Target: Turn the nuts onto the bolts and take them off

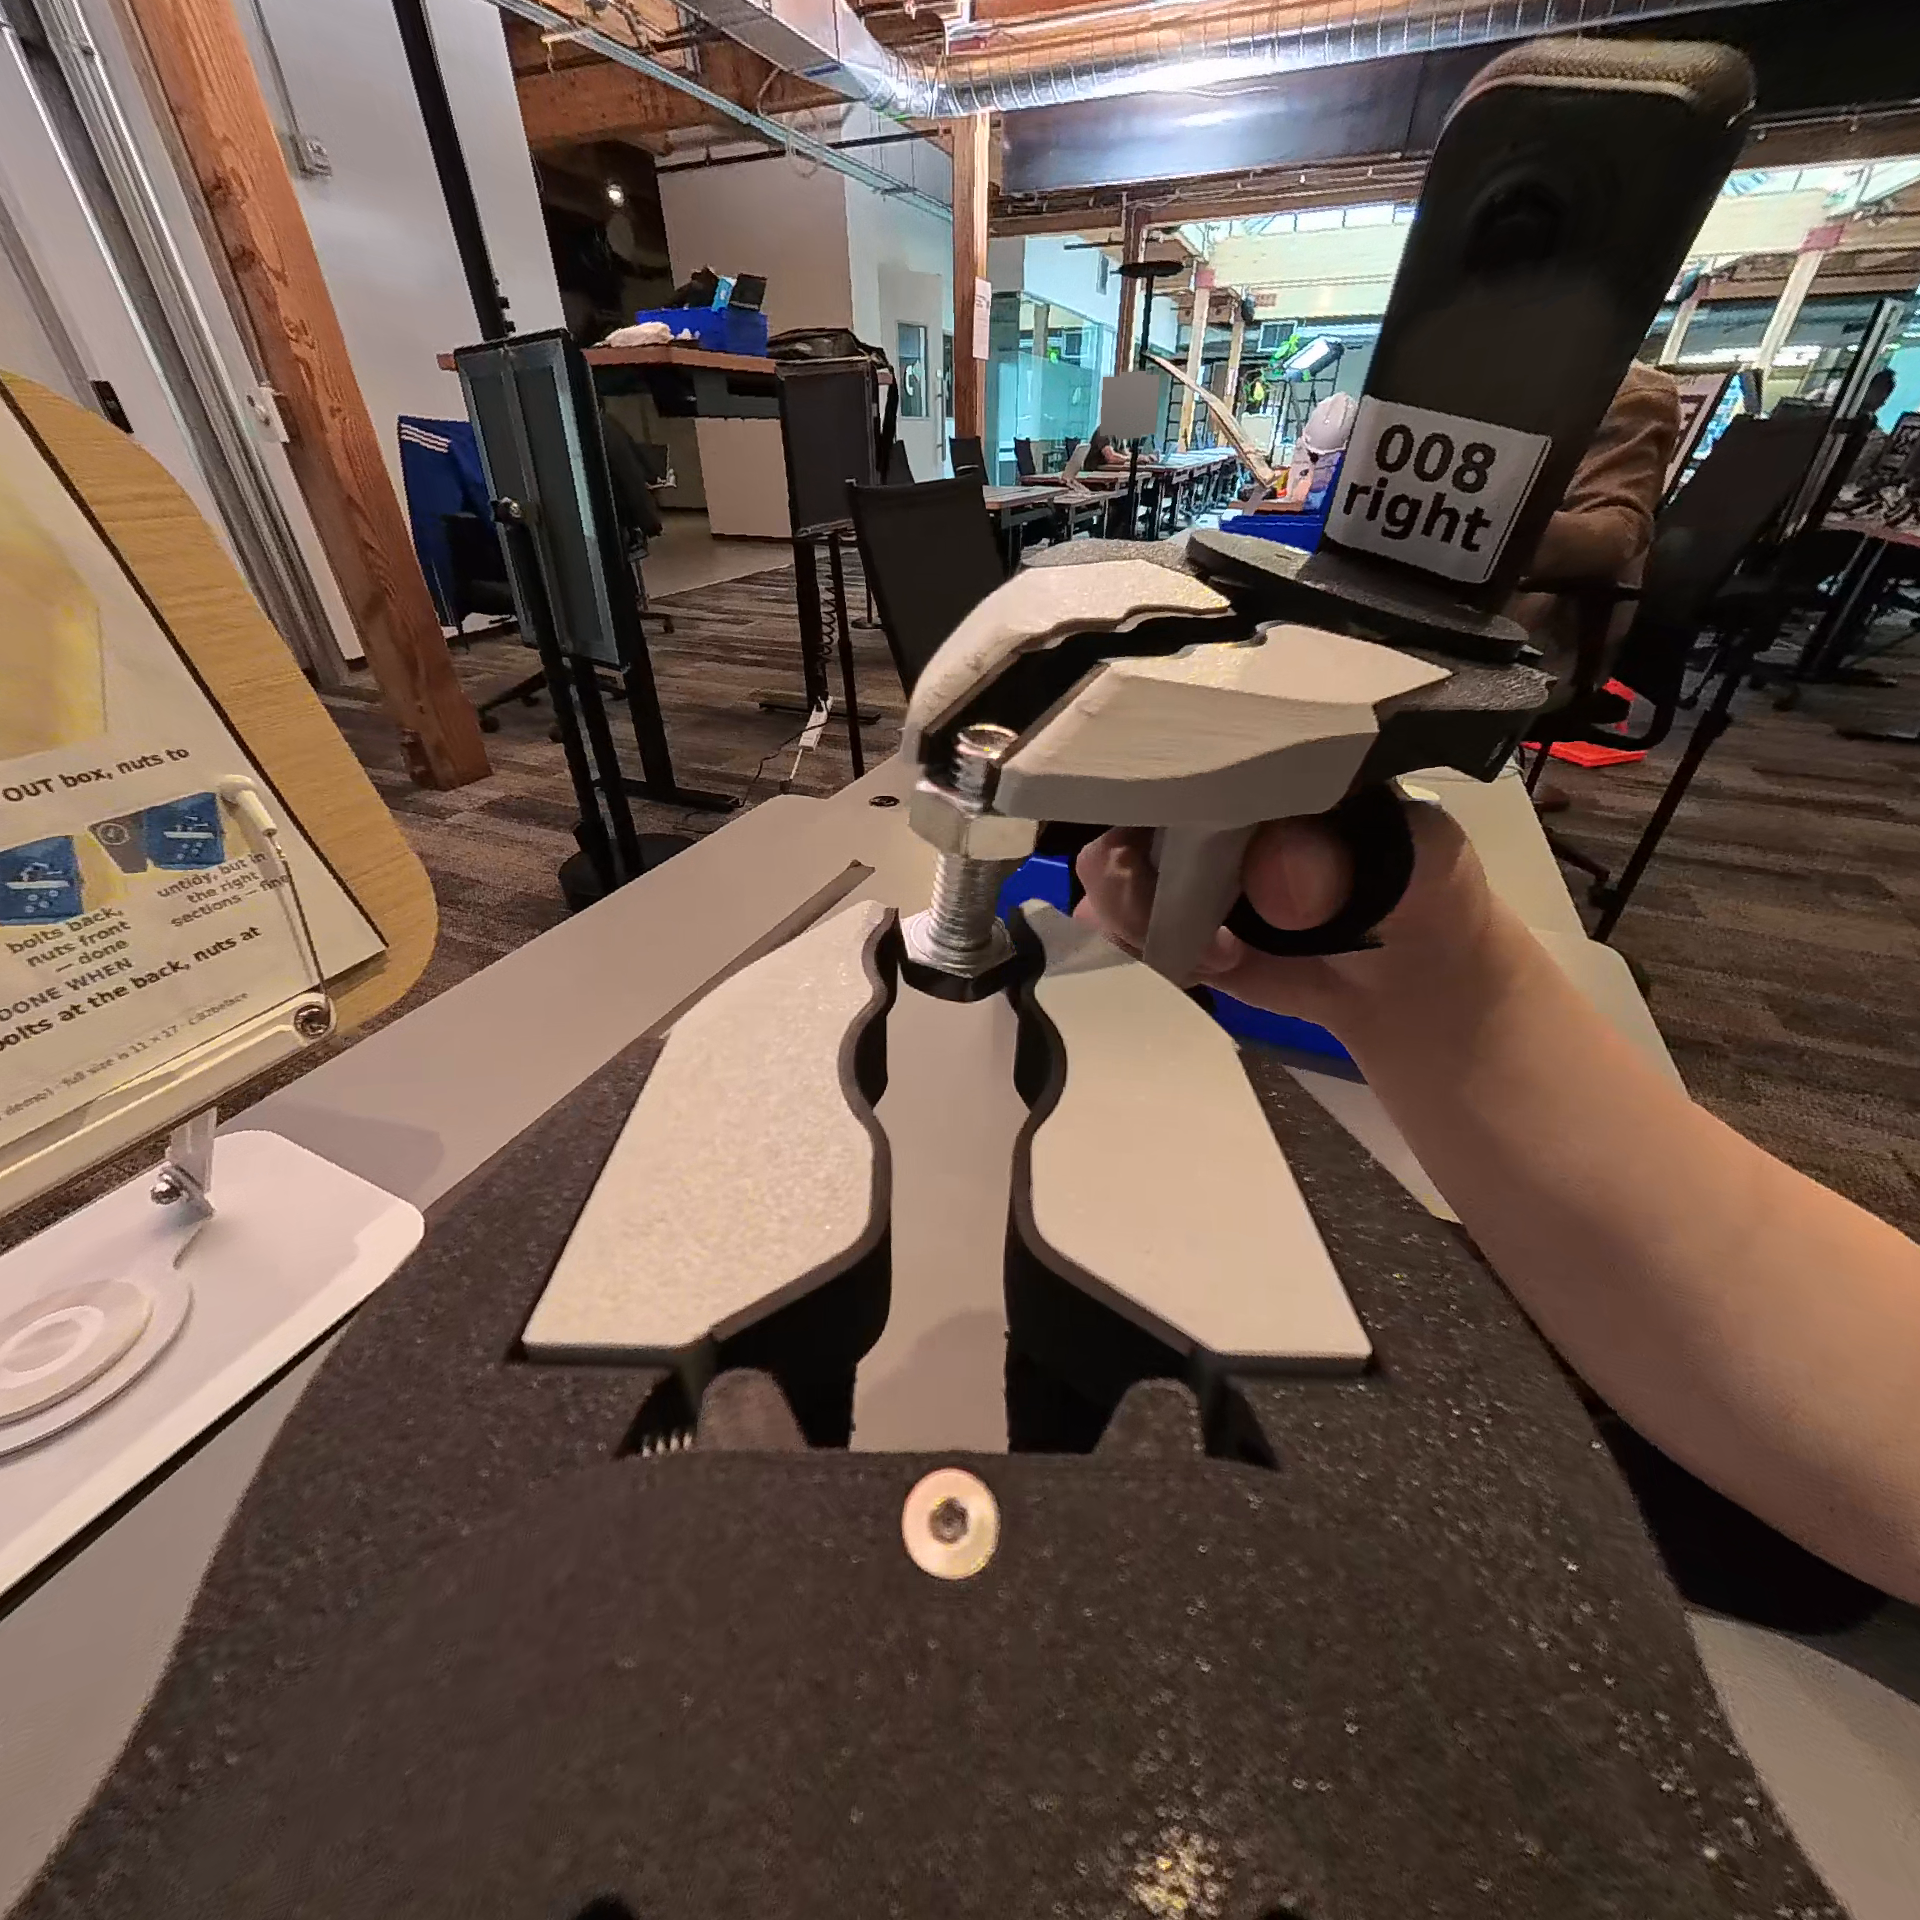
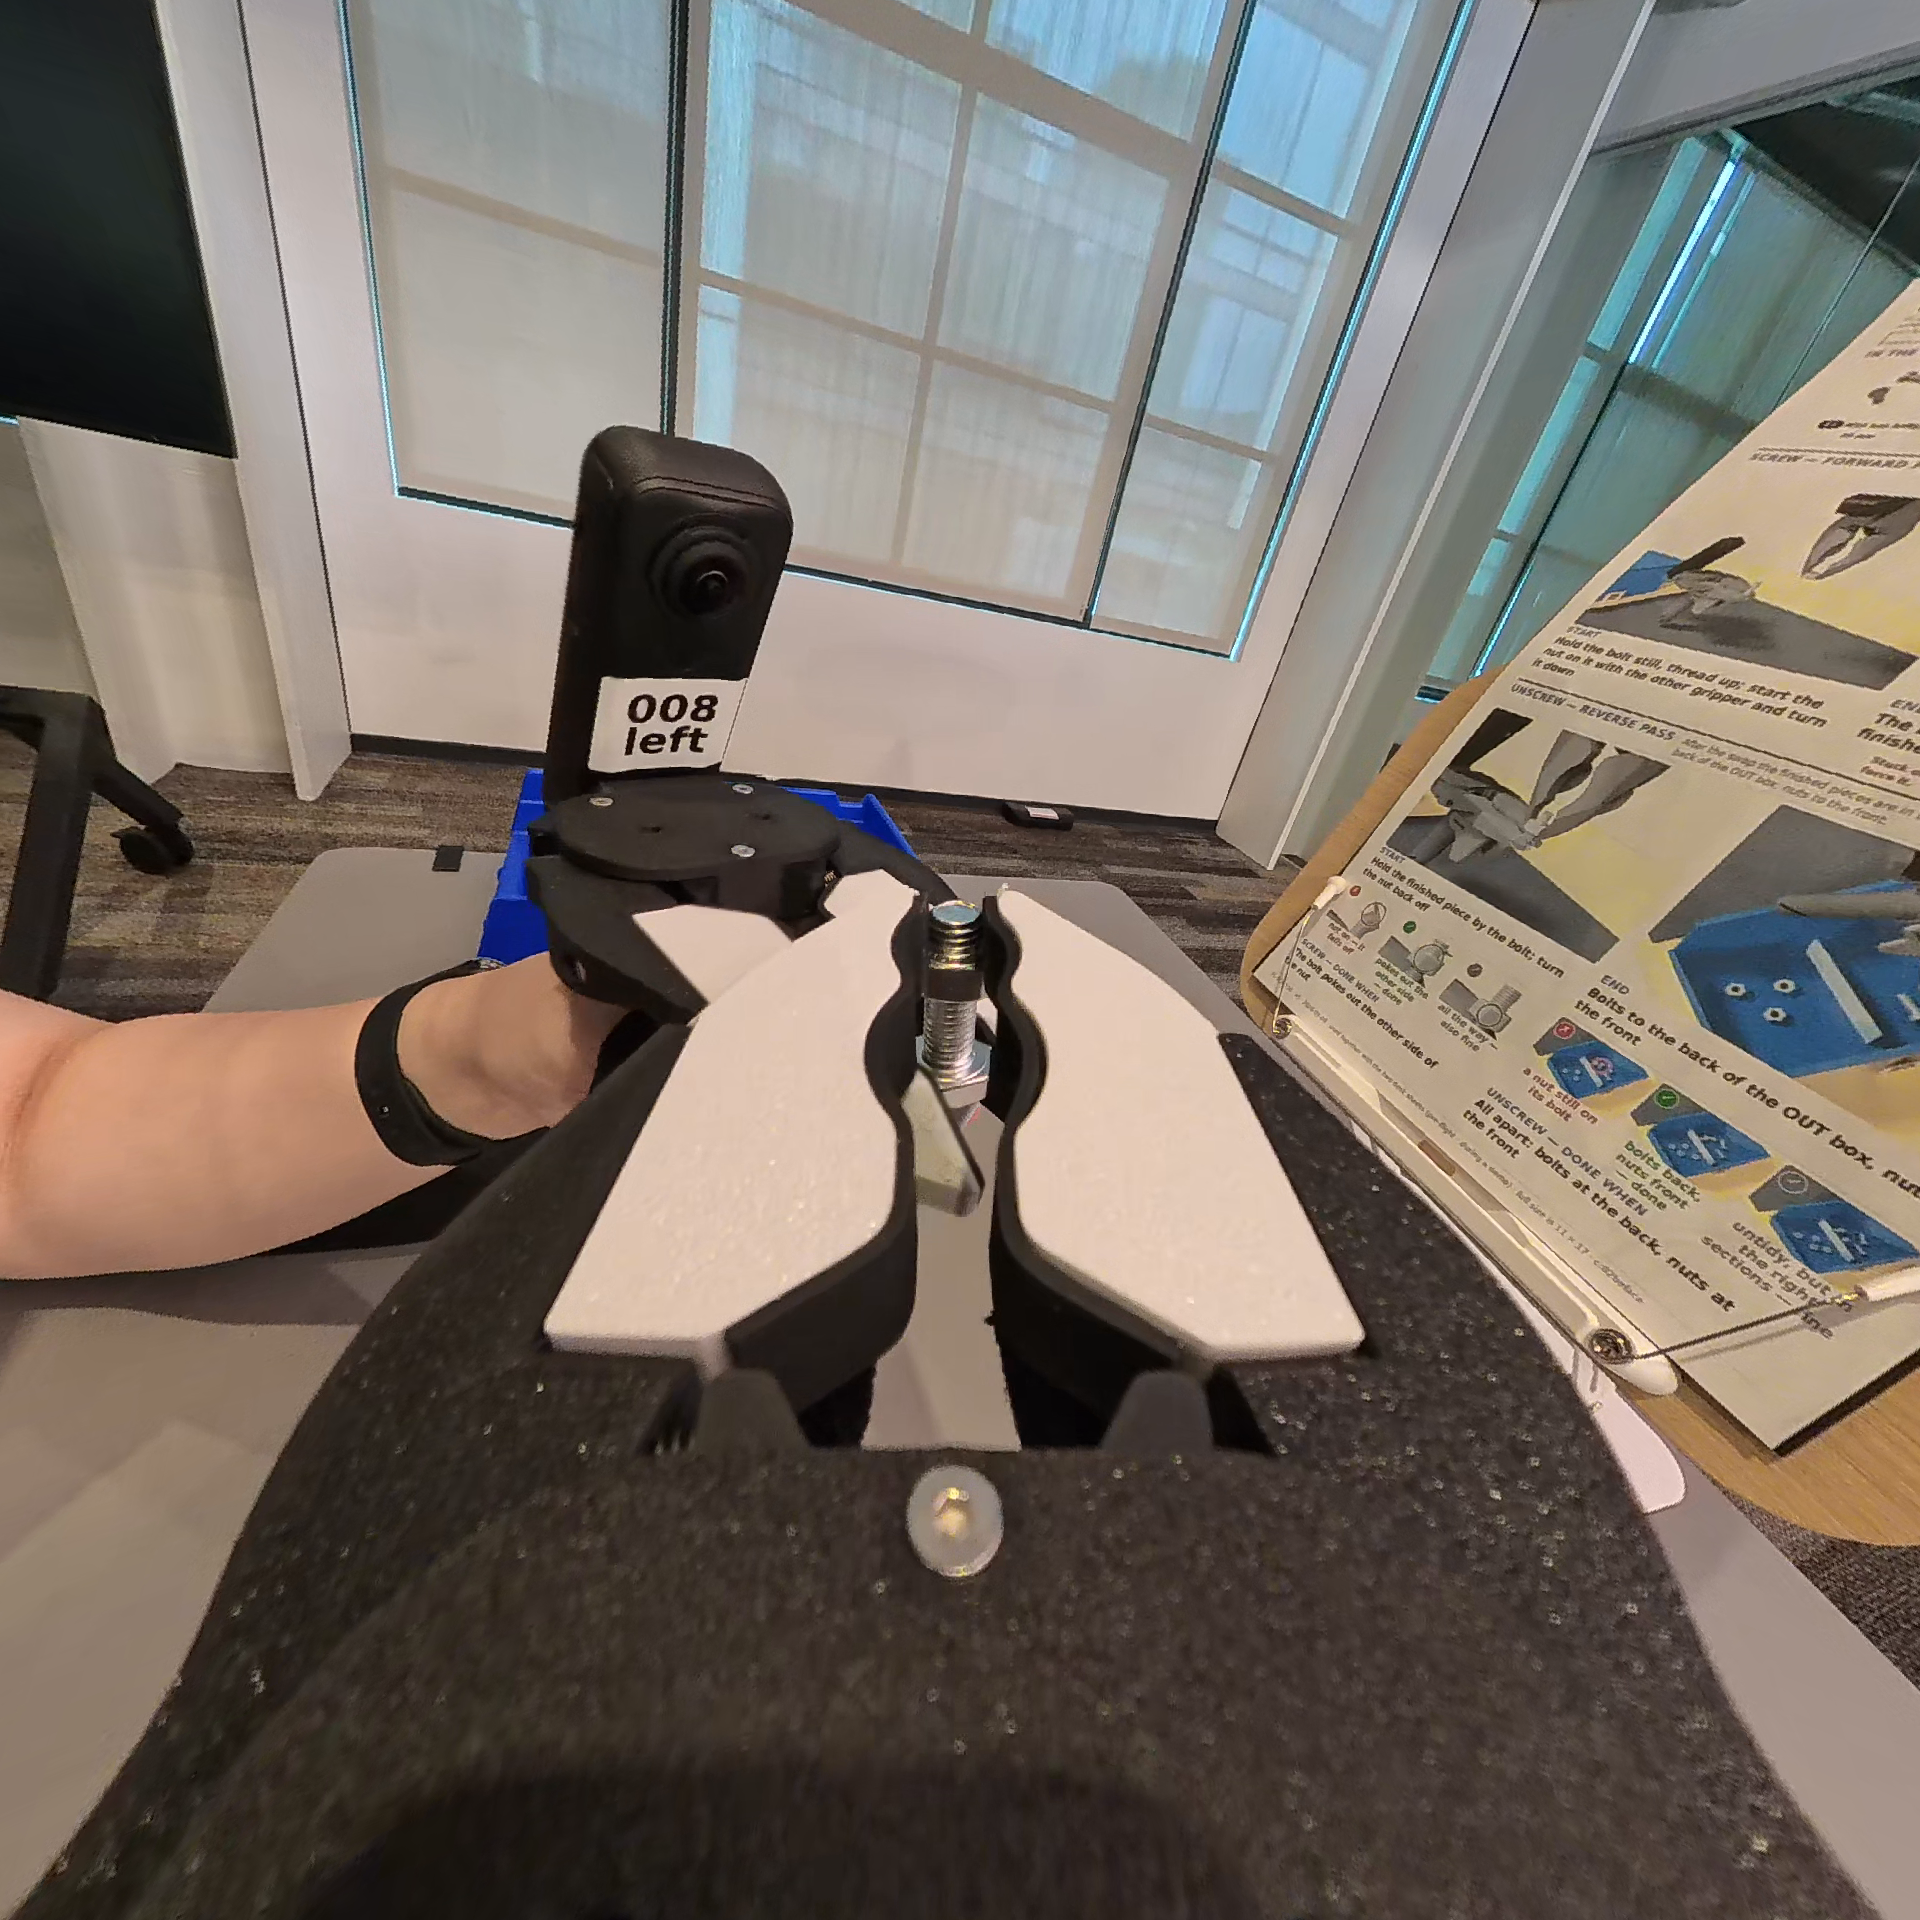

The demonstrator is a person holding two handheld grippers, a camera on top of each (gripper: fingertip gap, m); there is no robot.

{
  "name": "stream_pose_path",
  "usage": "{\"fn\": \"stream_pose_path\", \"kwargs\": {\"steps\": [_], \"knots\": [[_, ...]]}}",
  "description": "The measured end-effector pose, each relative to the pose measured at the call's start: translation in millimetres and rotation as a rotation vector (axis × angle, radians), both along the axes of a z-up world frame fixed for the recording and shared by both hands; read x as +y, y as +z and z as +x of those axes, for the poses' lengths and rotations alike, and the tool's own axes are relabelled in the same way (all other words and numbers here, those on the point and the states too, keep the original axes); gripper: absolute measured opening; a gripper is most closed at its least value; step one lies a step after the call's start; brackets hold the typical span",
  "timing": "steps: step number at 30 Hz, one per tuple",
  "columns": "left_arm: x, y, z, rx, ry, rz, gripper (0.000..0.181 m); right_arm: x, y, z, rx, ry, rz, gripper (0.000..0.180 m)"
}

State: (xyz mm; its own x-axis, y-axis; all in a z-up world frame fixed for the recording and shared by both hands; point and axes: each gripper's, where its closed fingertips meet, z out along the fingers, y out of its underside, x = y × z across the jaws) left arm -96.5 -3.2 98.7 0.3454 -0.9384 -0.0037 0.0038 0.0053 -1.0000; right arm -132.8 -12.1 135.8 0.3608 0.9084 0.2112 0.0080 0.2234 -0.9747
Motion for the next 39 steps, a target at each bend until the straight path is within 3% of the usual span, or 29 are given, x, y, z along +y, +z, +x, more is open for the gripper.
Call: {"fn": "stream_pose_path", "kwargs": {"steps": [13, 17, 26, 39], "knots": [[5, -14, -4, 0.055, -0.054, -0.041, 0.019, 7, -11, -2, -0.035, -0.023, -0.029, 0.009], [10, -22, -6, 0.079, -0.053, -0.055, 0.019, 15, -7, 4, 0.008, -0.082, -0.029, 0.029], [25, -35, -10, 0.072, -0.018, -0.102, 0.019, 27, -25, 8, -0.041, -0.104, -0.172, 0.049], [19, -28, -11, 0.067, -0.029, -0.085, 0.019, 37, -27, 16, -0.012, -0.142, -0.206, 0.043]]}}
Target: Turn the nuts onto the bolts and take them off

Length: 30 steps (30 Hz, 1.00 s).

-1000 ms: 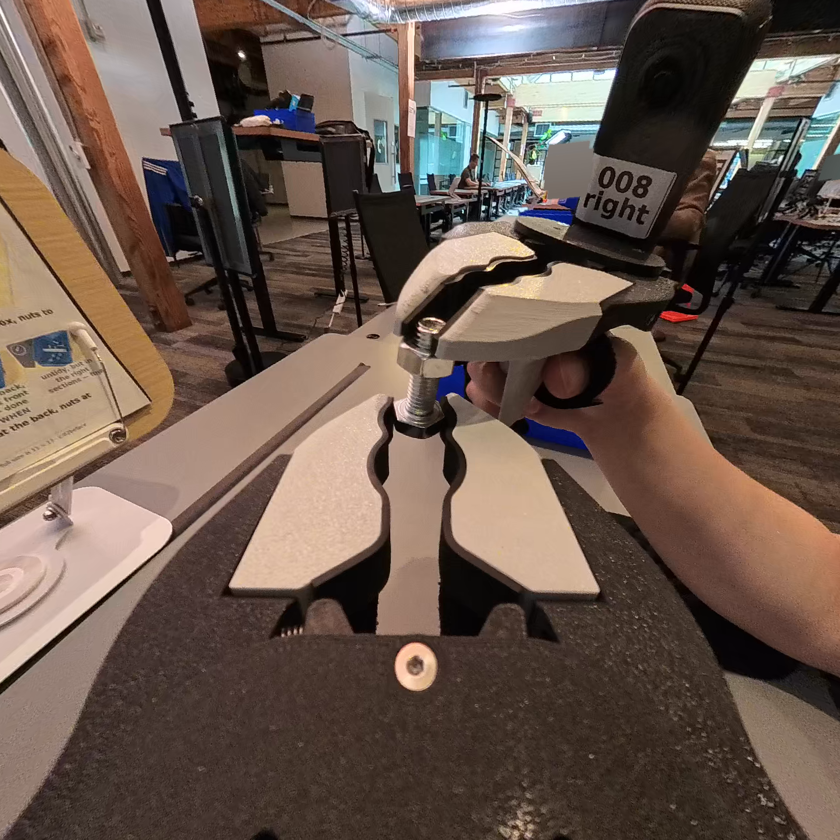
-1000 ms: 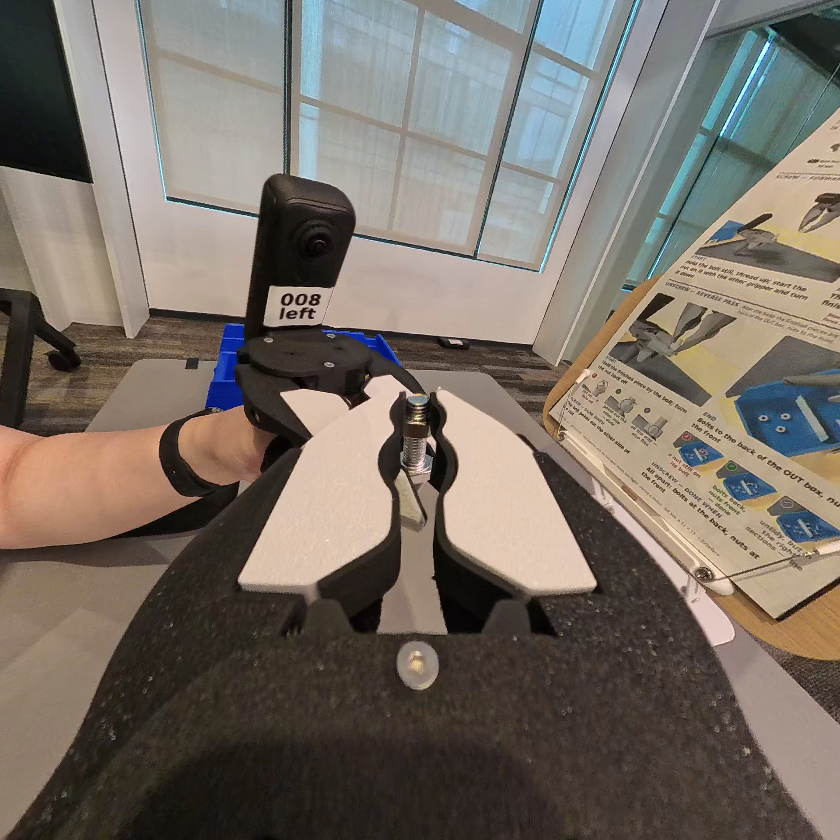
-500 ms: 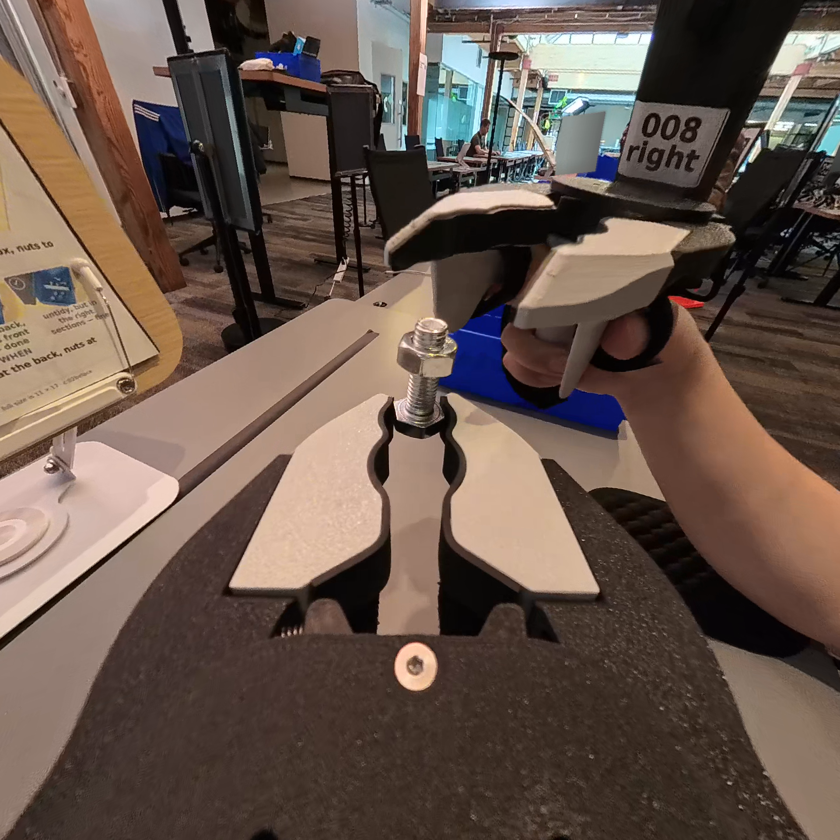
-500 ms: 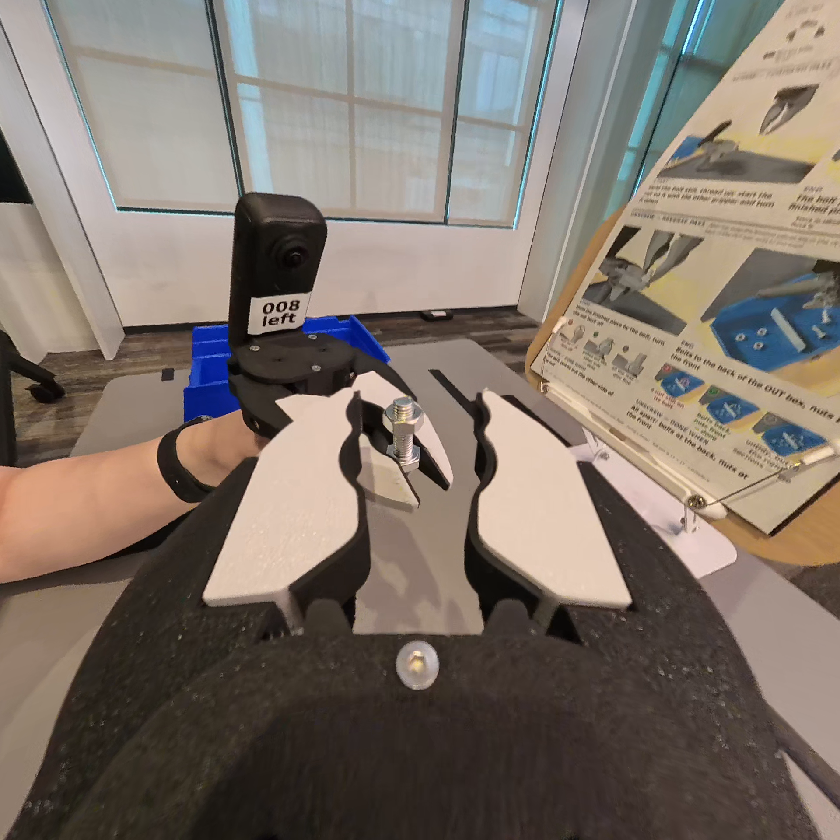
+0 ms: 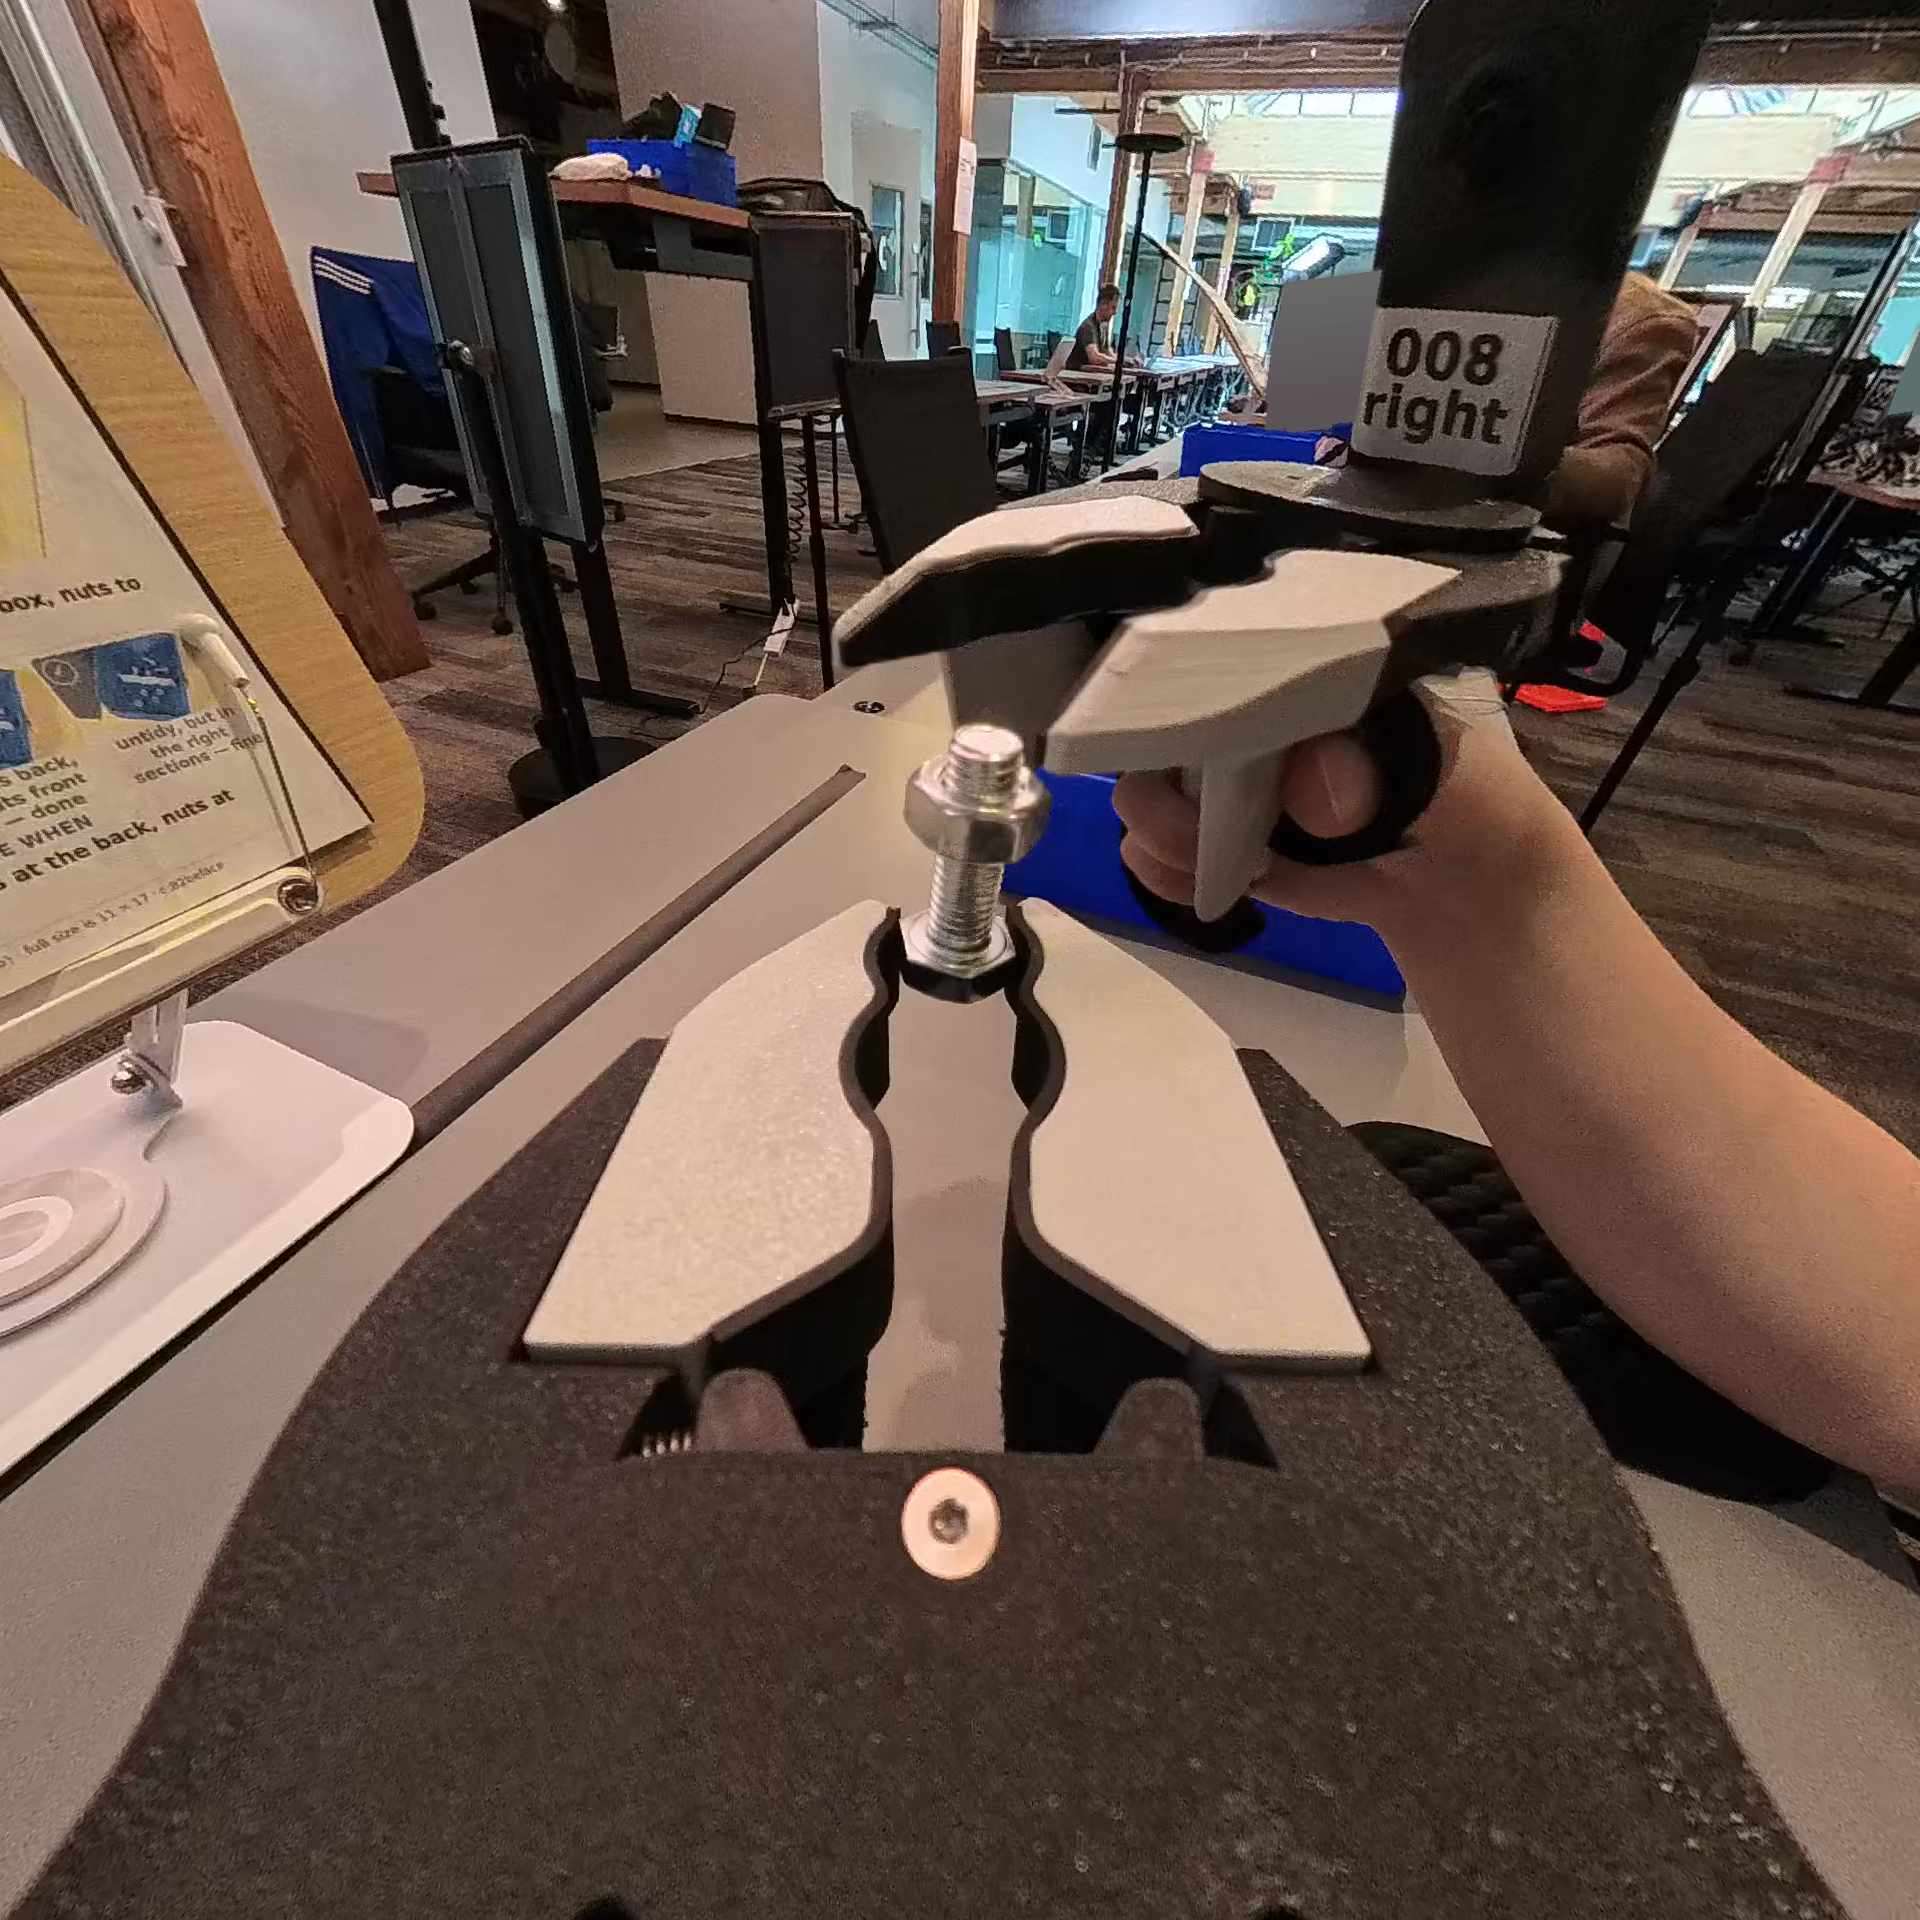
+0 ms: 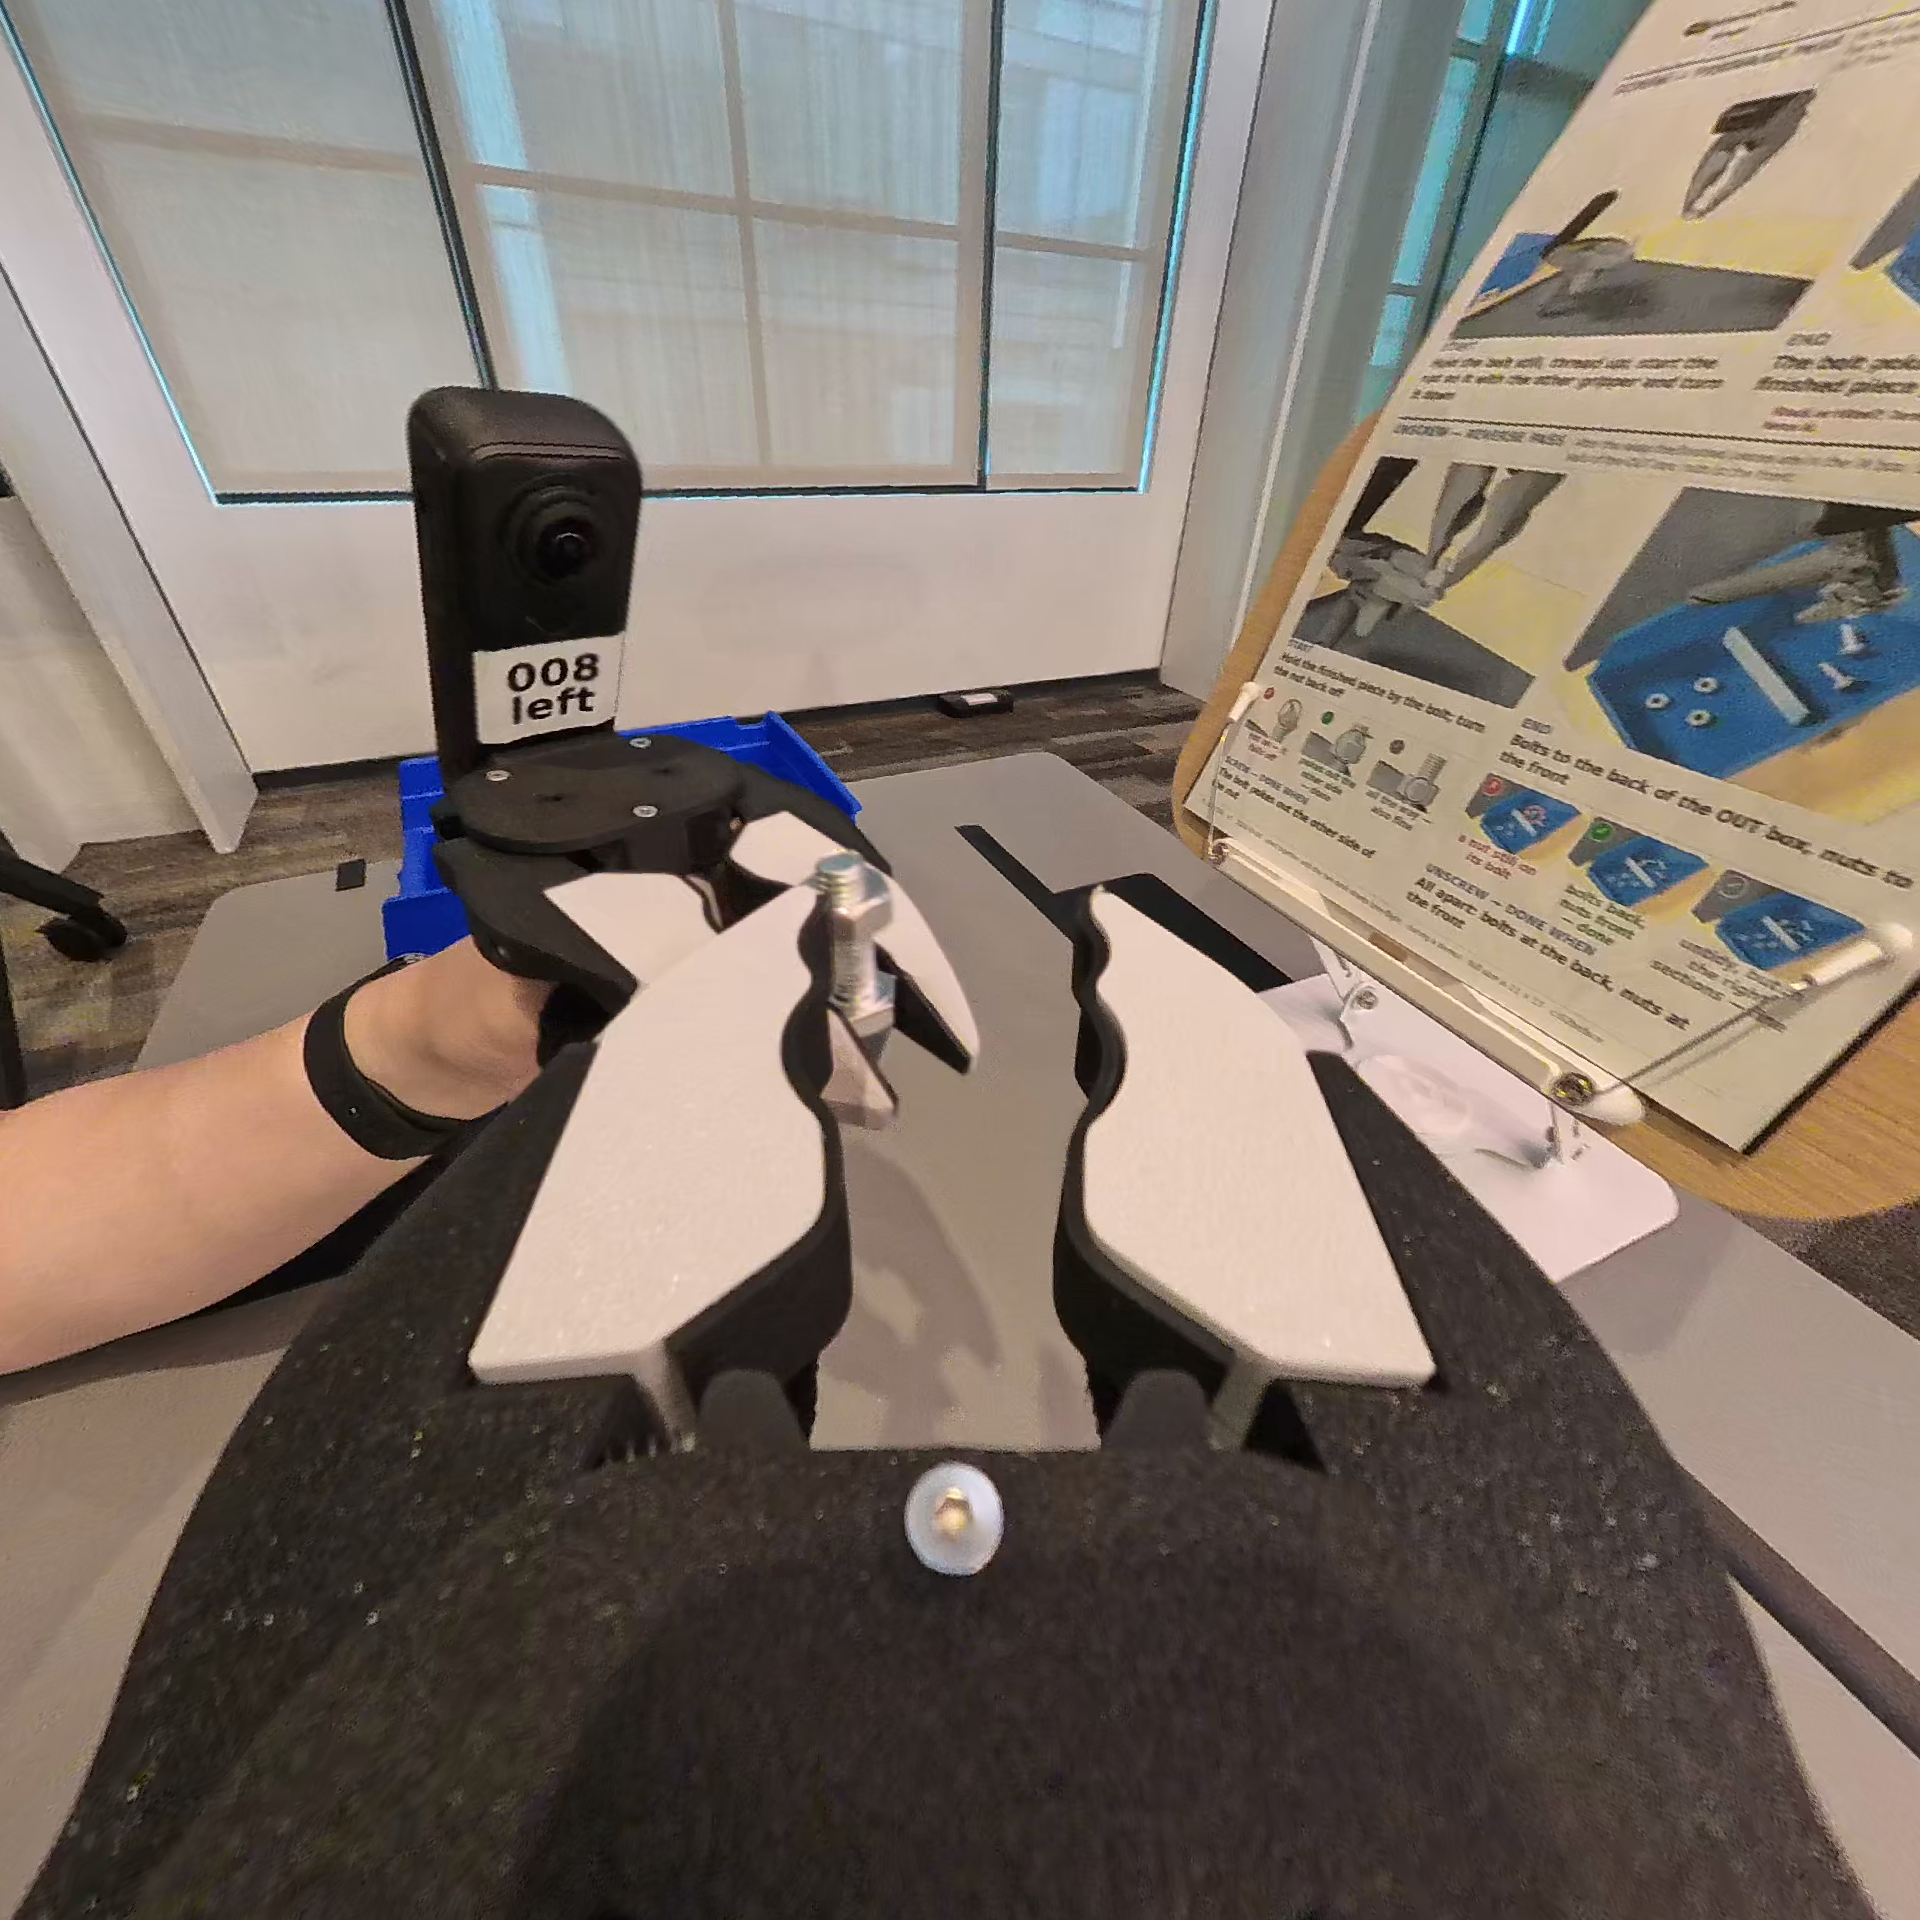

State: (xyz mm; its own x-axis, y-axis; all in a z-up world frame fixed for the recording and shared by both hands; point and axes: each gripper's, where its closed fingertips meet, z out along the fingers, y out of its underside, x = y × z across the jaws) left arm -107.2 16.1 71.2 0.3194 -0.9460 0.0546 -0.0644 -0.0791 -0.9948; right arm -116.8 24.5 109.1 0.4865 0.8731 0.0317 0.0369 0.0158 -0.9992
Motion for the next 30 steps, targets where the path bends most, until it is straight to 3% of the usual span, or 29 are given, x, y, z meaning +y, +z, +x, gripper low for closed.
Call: {"fn": "stream_pose_path", "kwargs": {"steps": [20, 23, 30], "knots": [[-10, 4, 6, -0.026, -0.050, -0.029, 0.018, -14, -3, -11, 0.000, 0.119, -0.004, 0.036], [-9, 8, 3, -0.035, -0.038, -0.017, 0.018, -15, -6, -14, -0.008, 0.138, -0.014, 0.019], [-13, 4, 2, 0.038, -0.046, 0.026, 0.019, -21, -6, -17, -0.046, 0.159, -0.004, 0.018]]}}
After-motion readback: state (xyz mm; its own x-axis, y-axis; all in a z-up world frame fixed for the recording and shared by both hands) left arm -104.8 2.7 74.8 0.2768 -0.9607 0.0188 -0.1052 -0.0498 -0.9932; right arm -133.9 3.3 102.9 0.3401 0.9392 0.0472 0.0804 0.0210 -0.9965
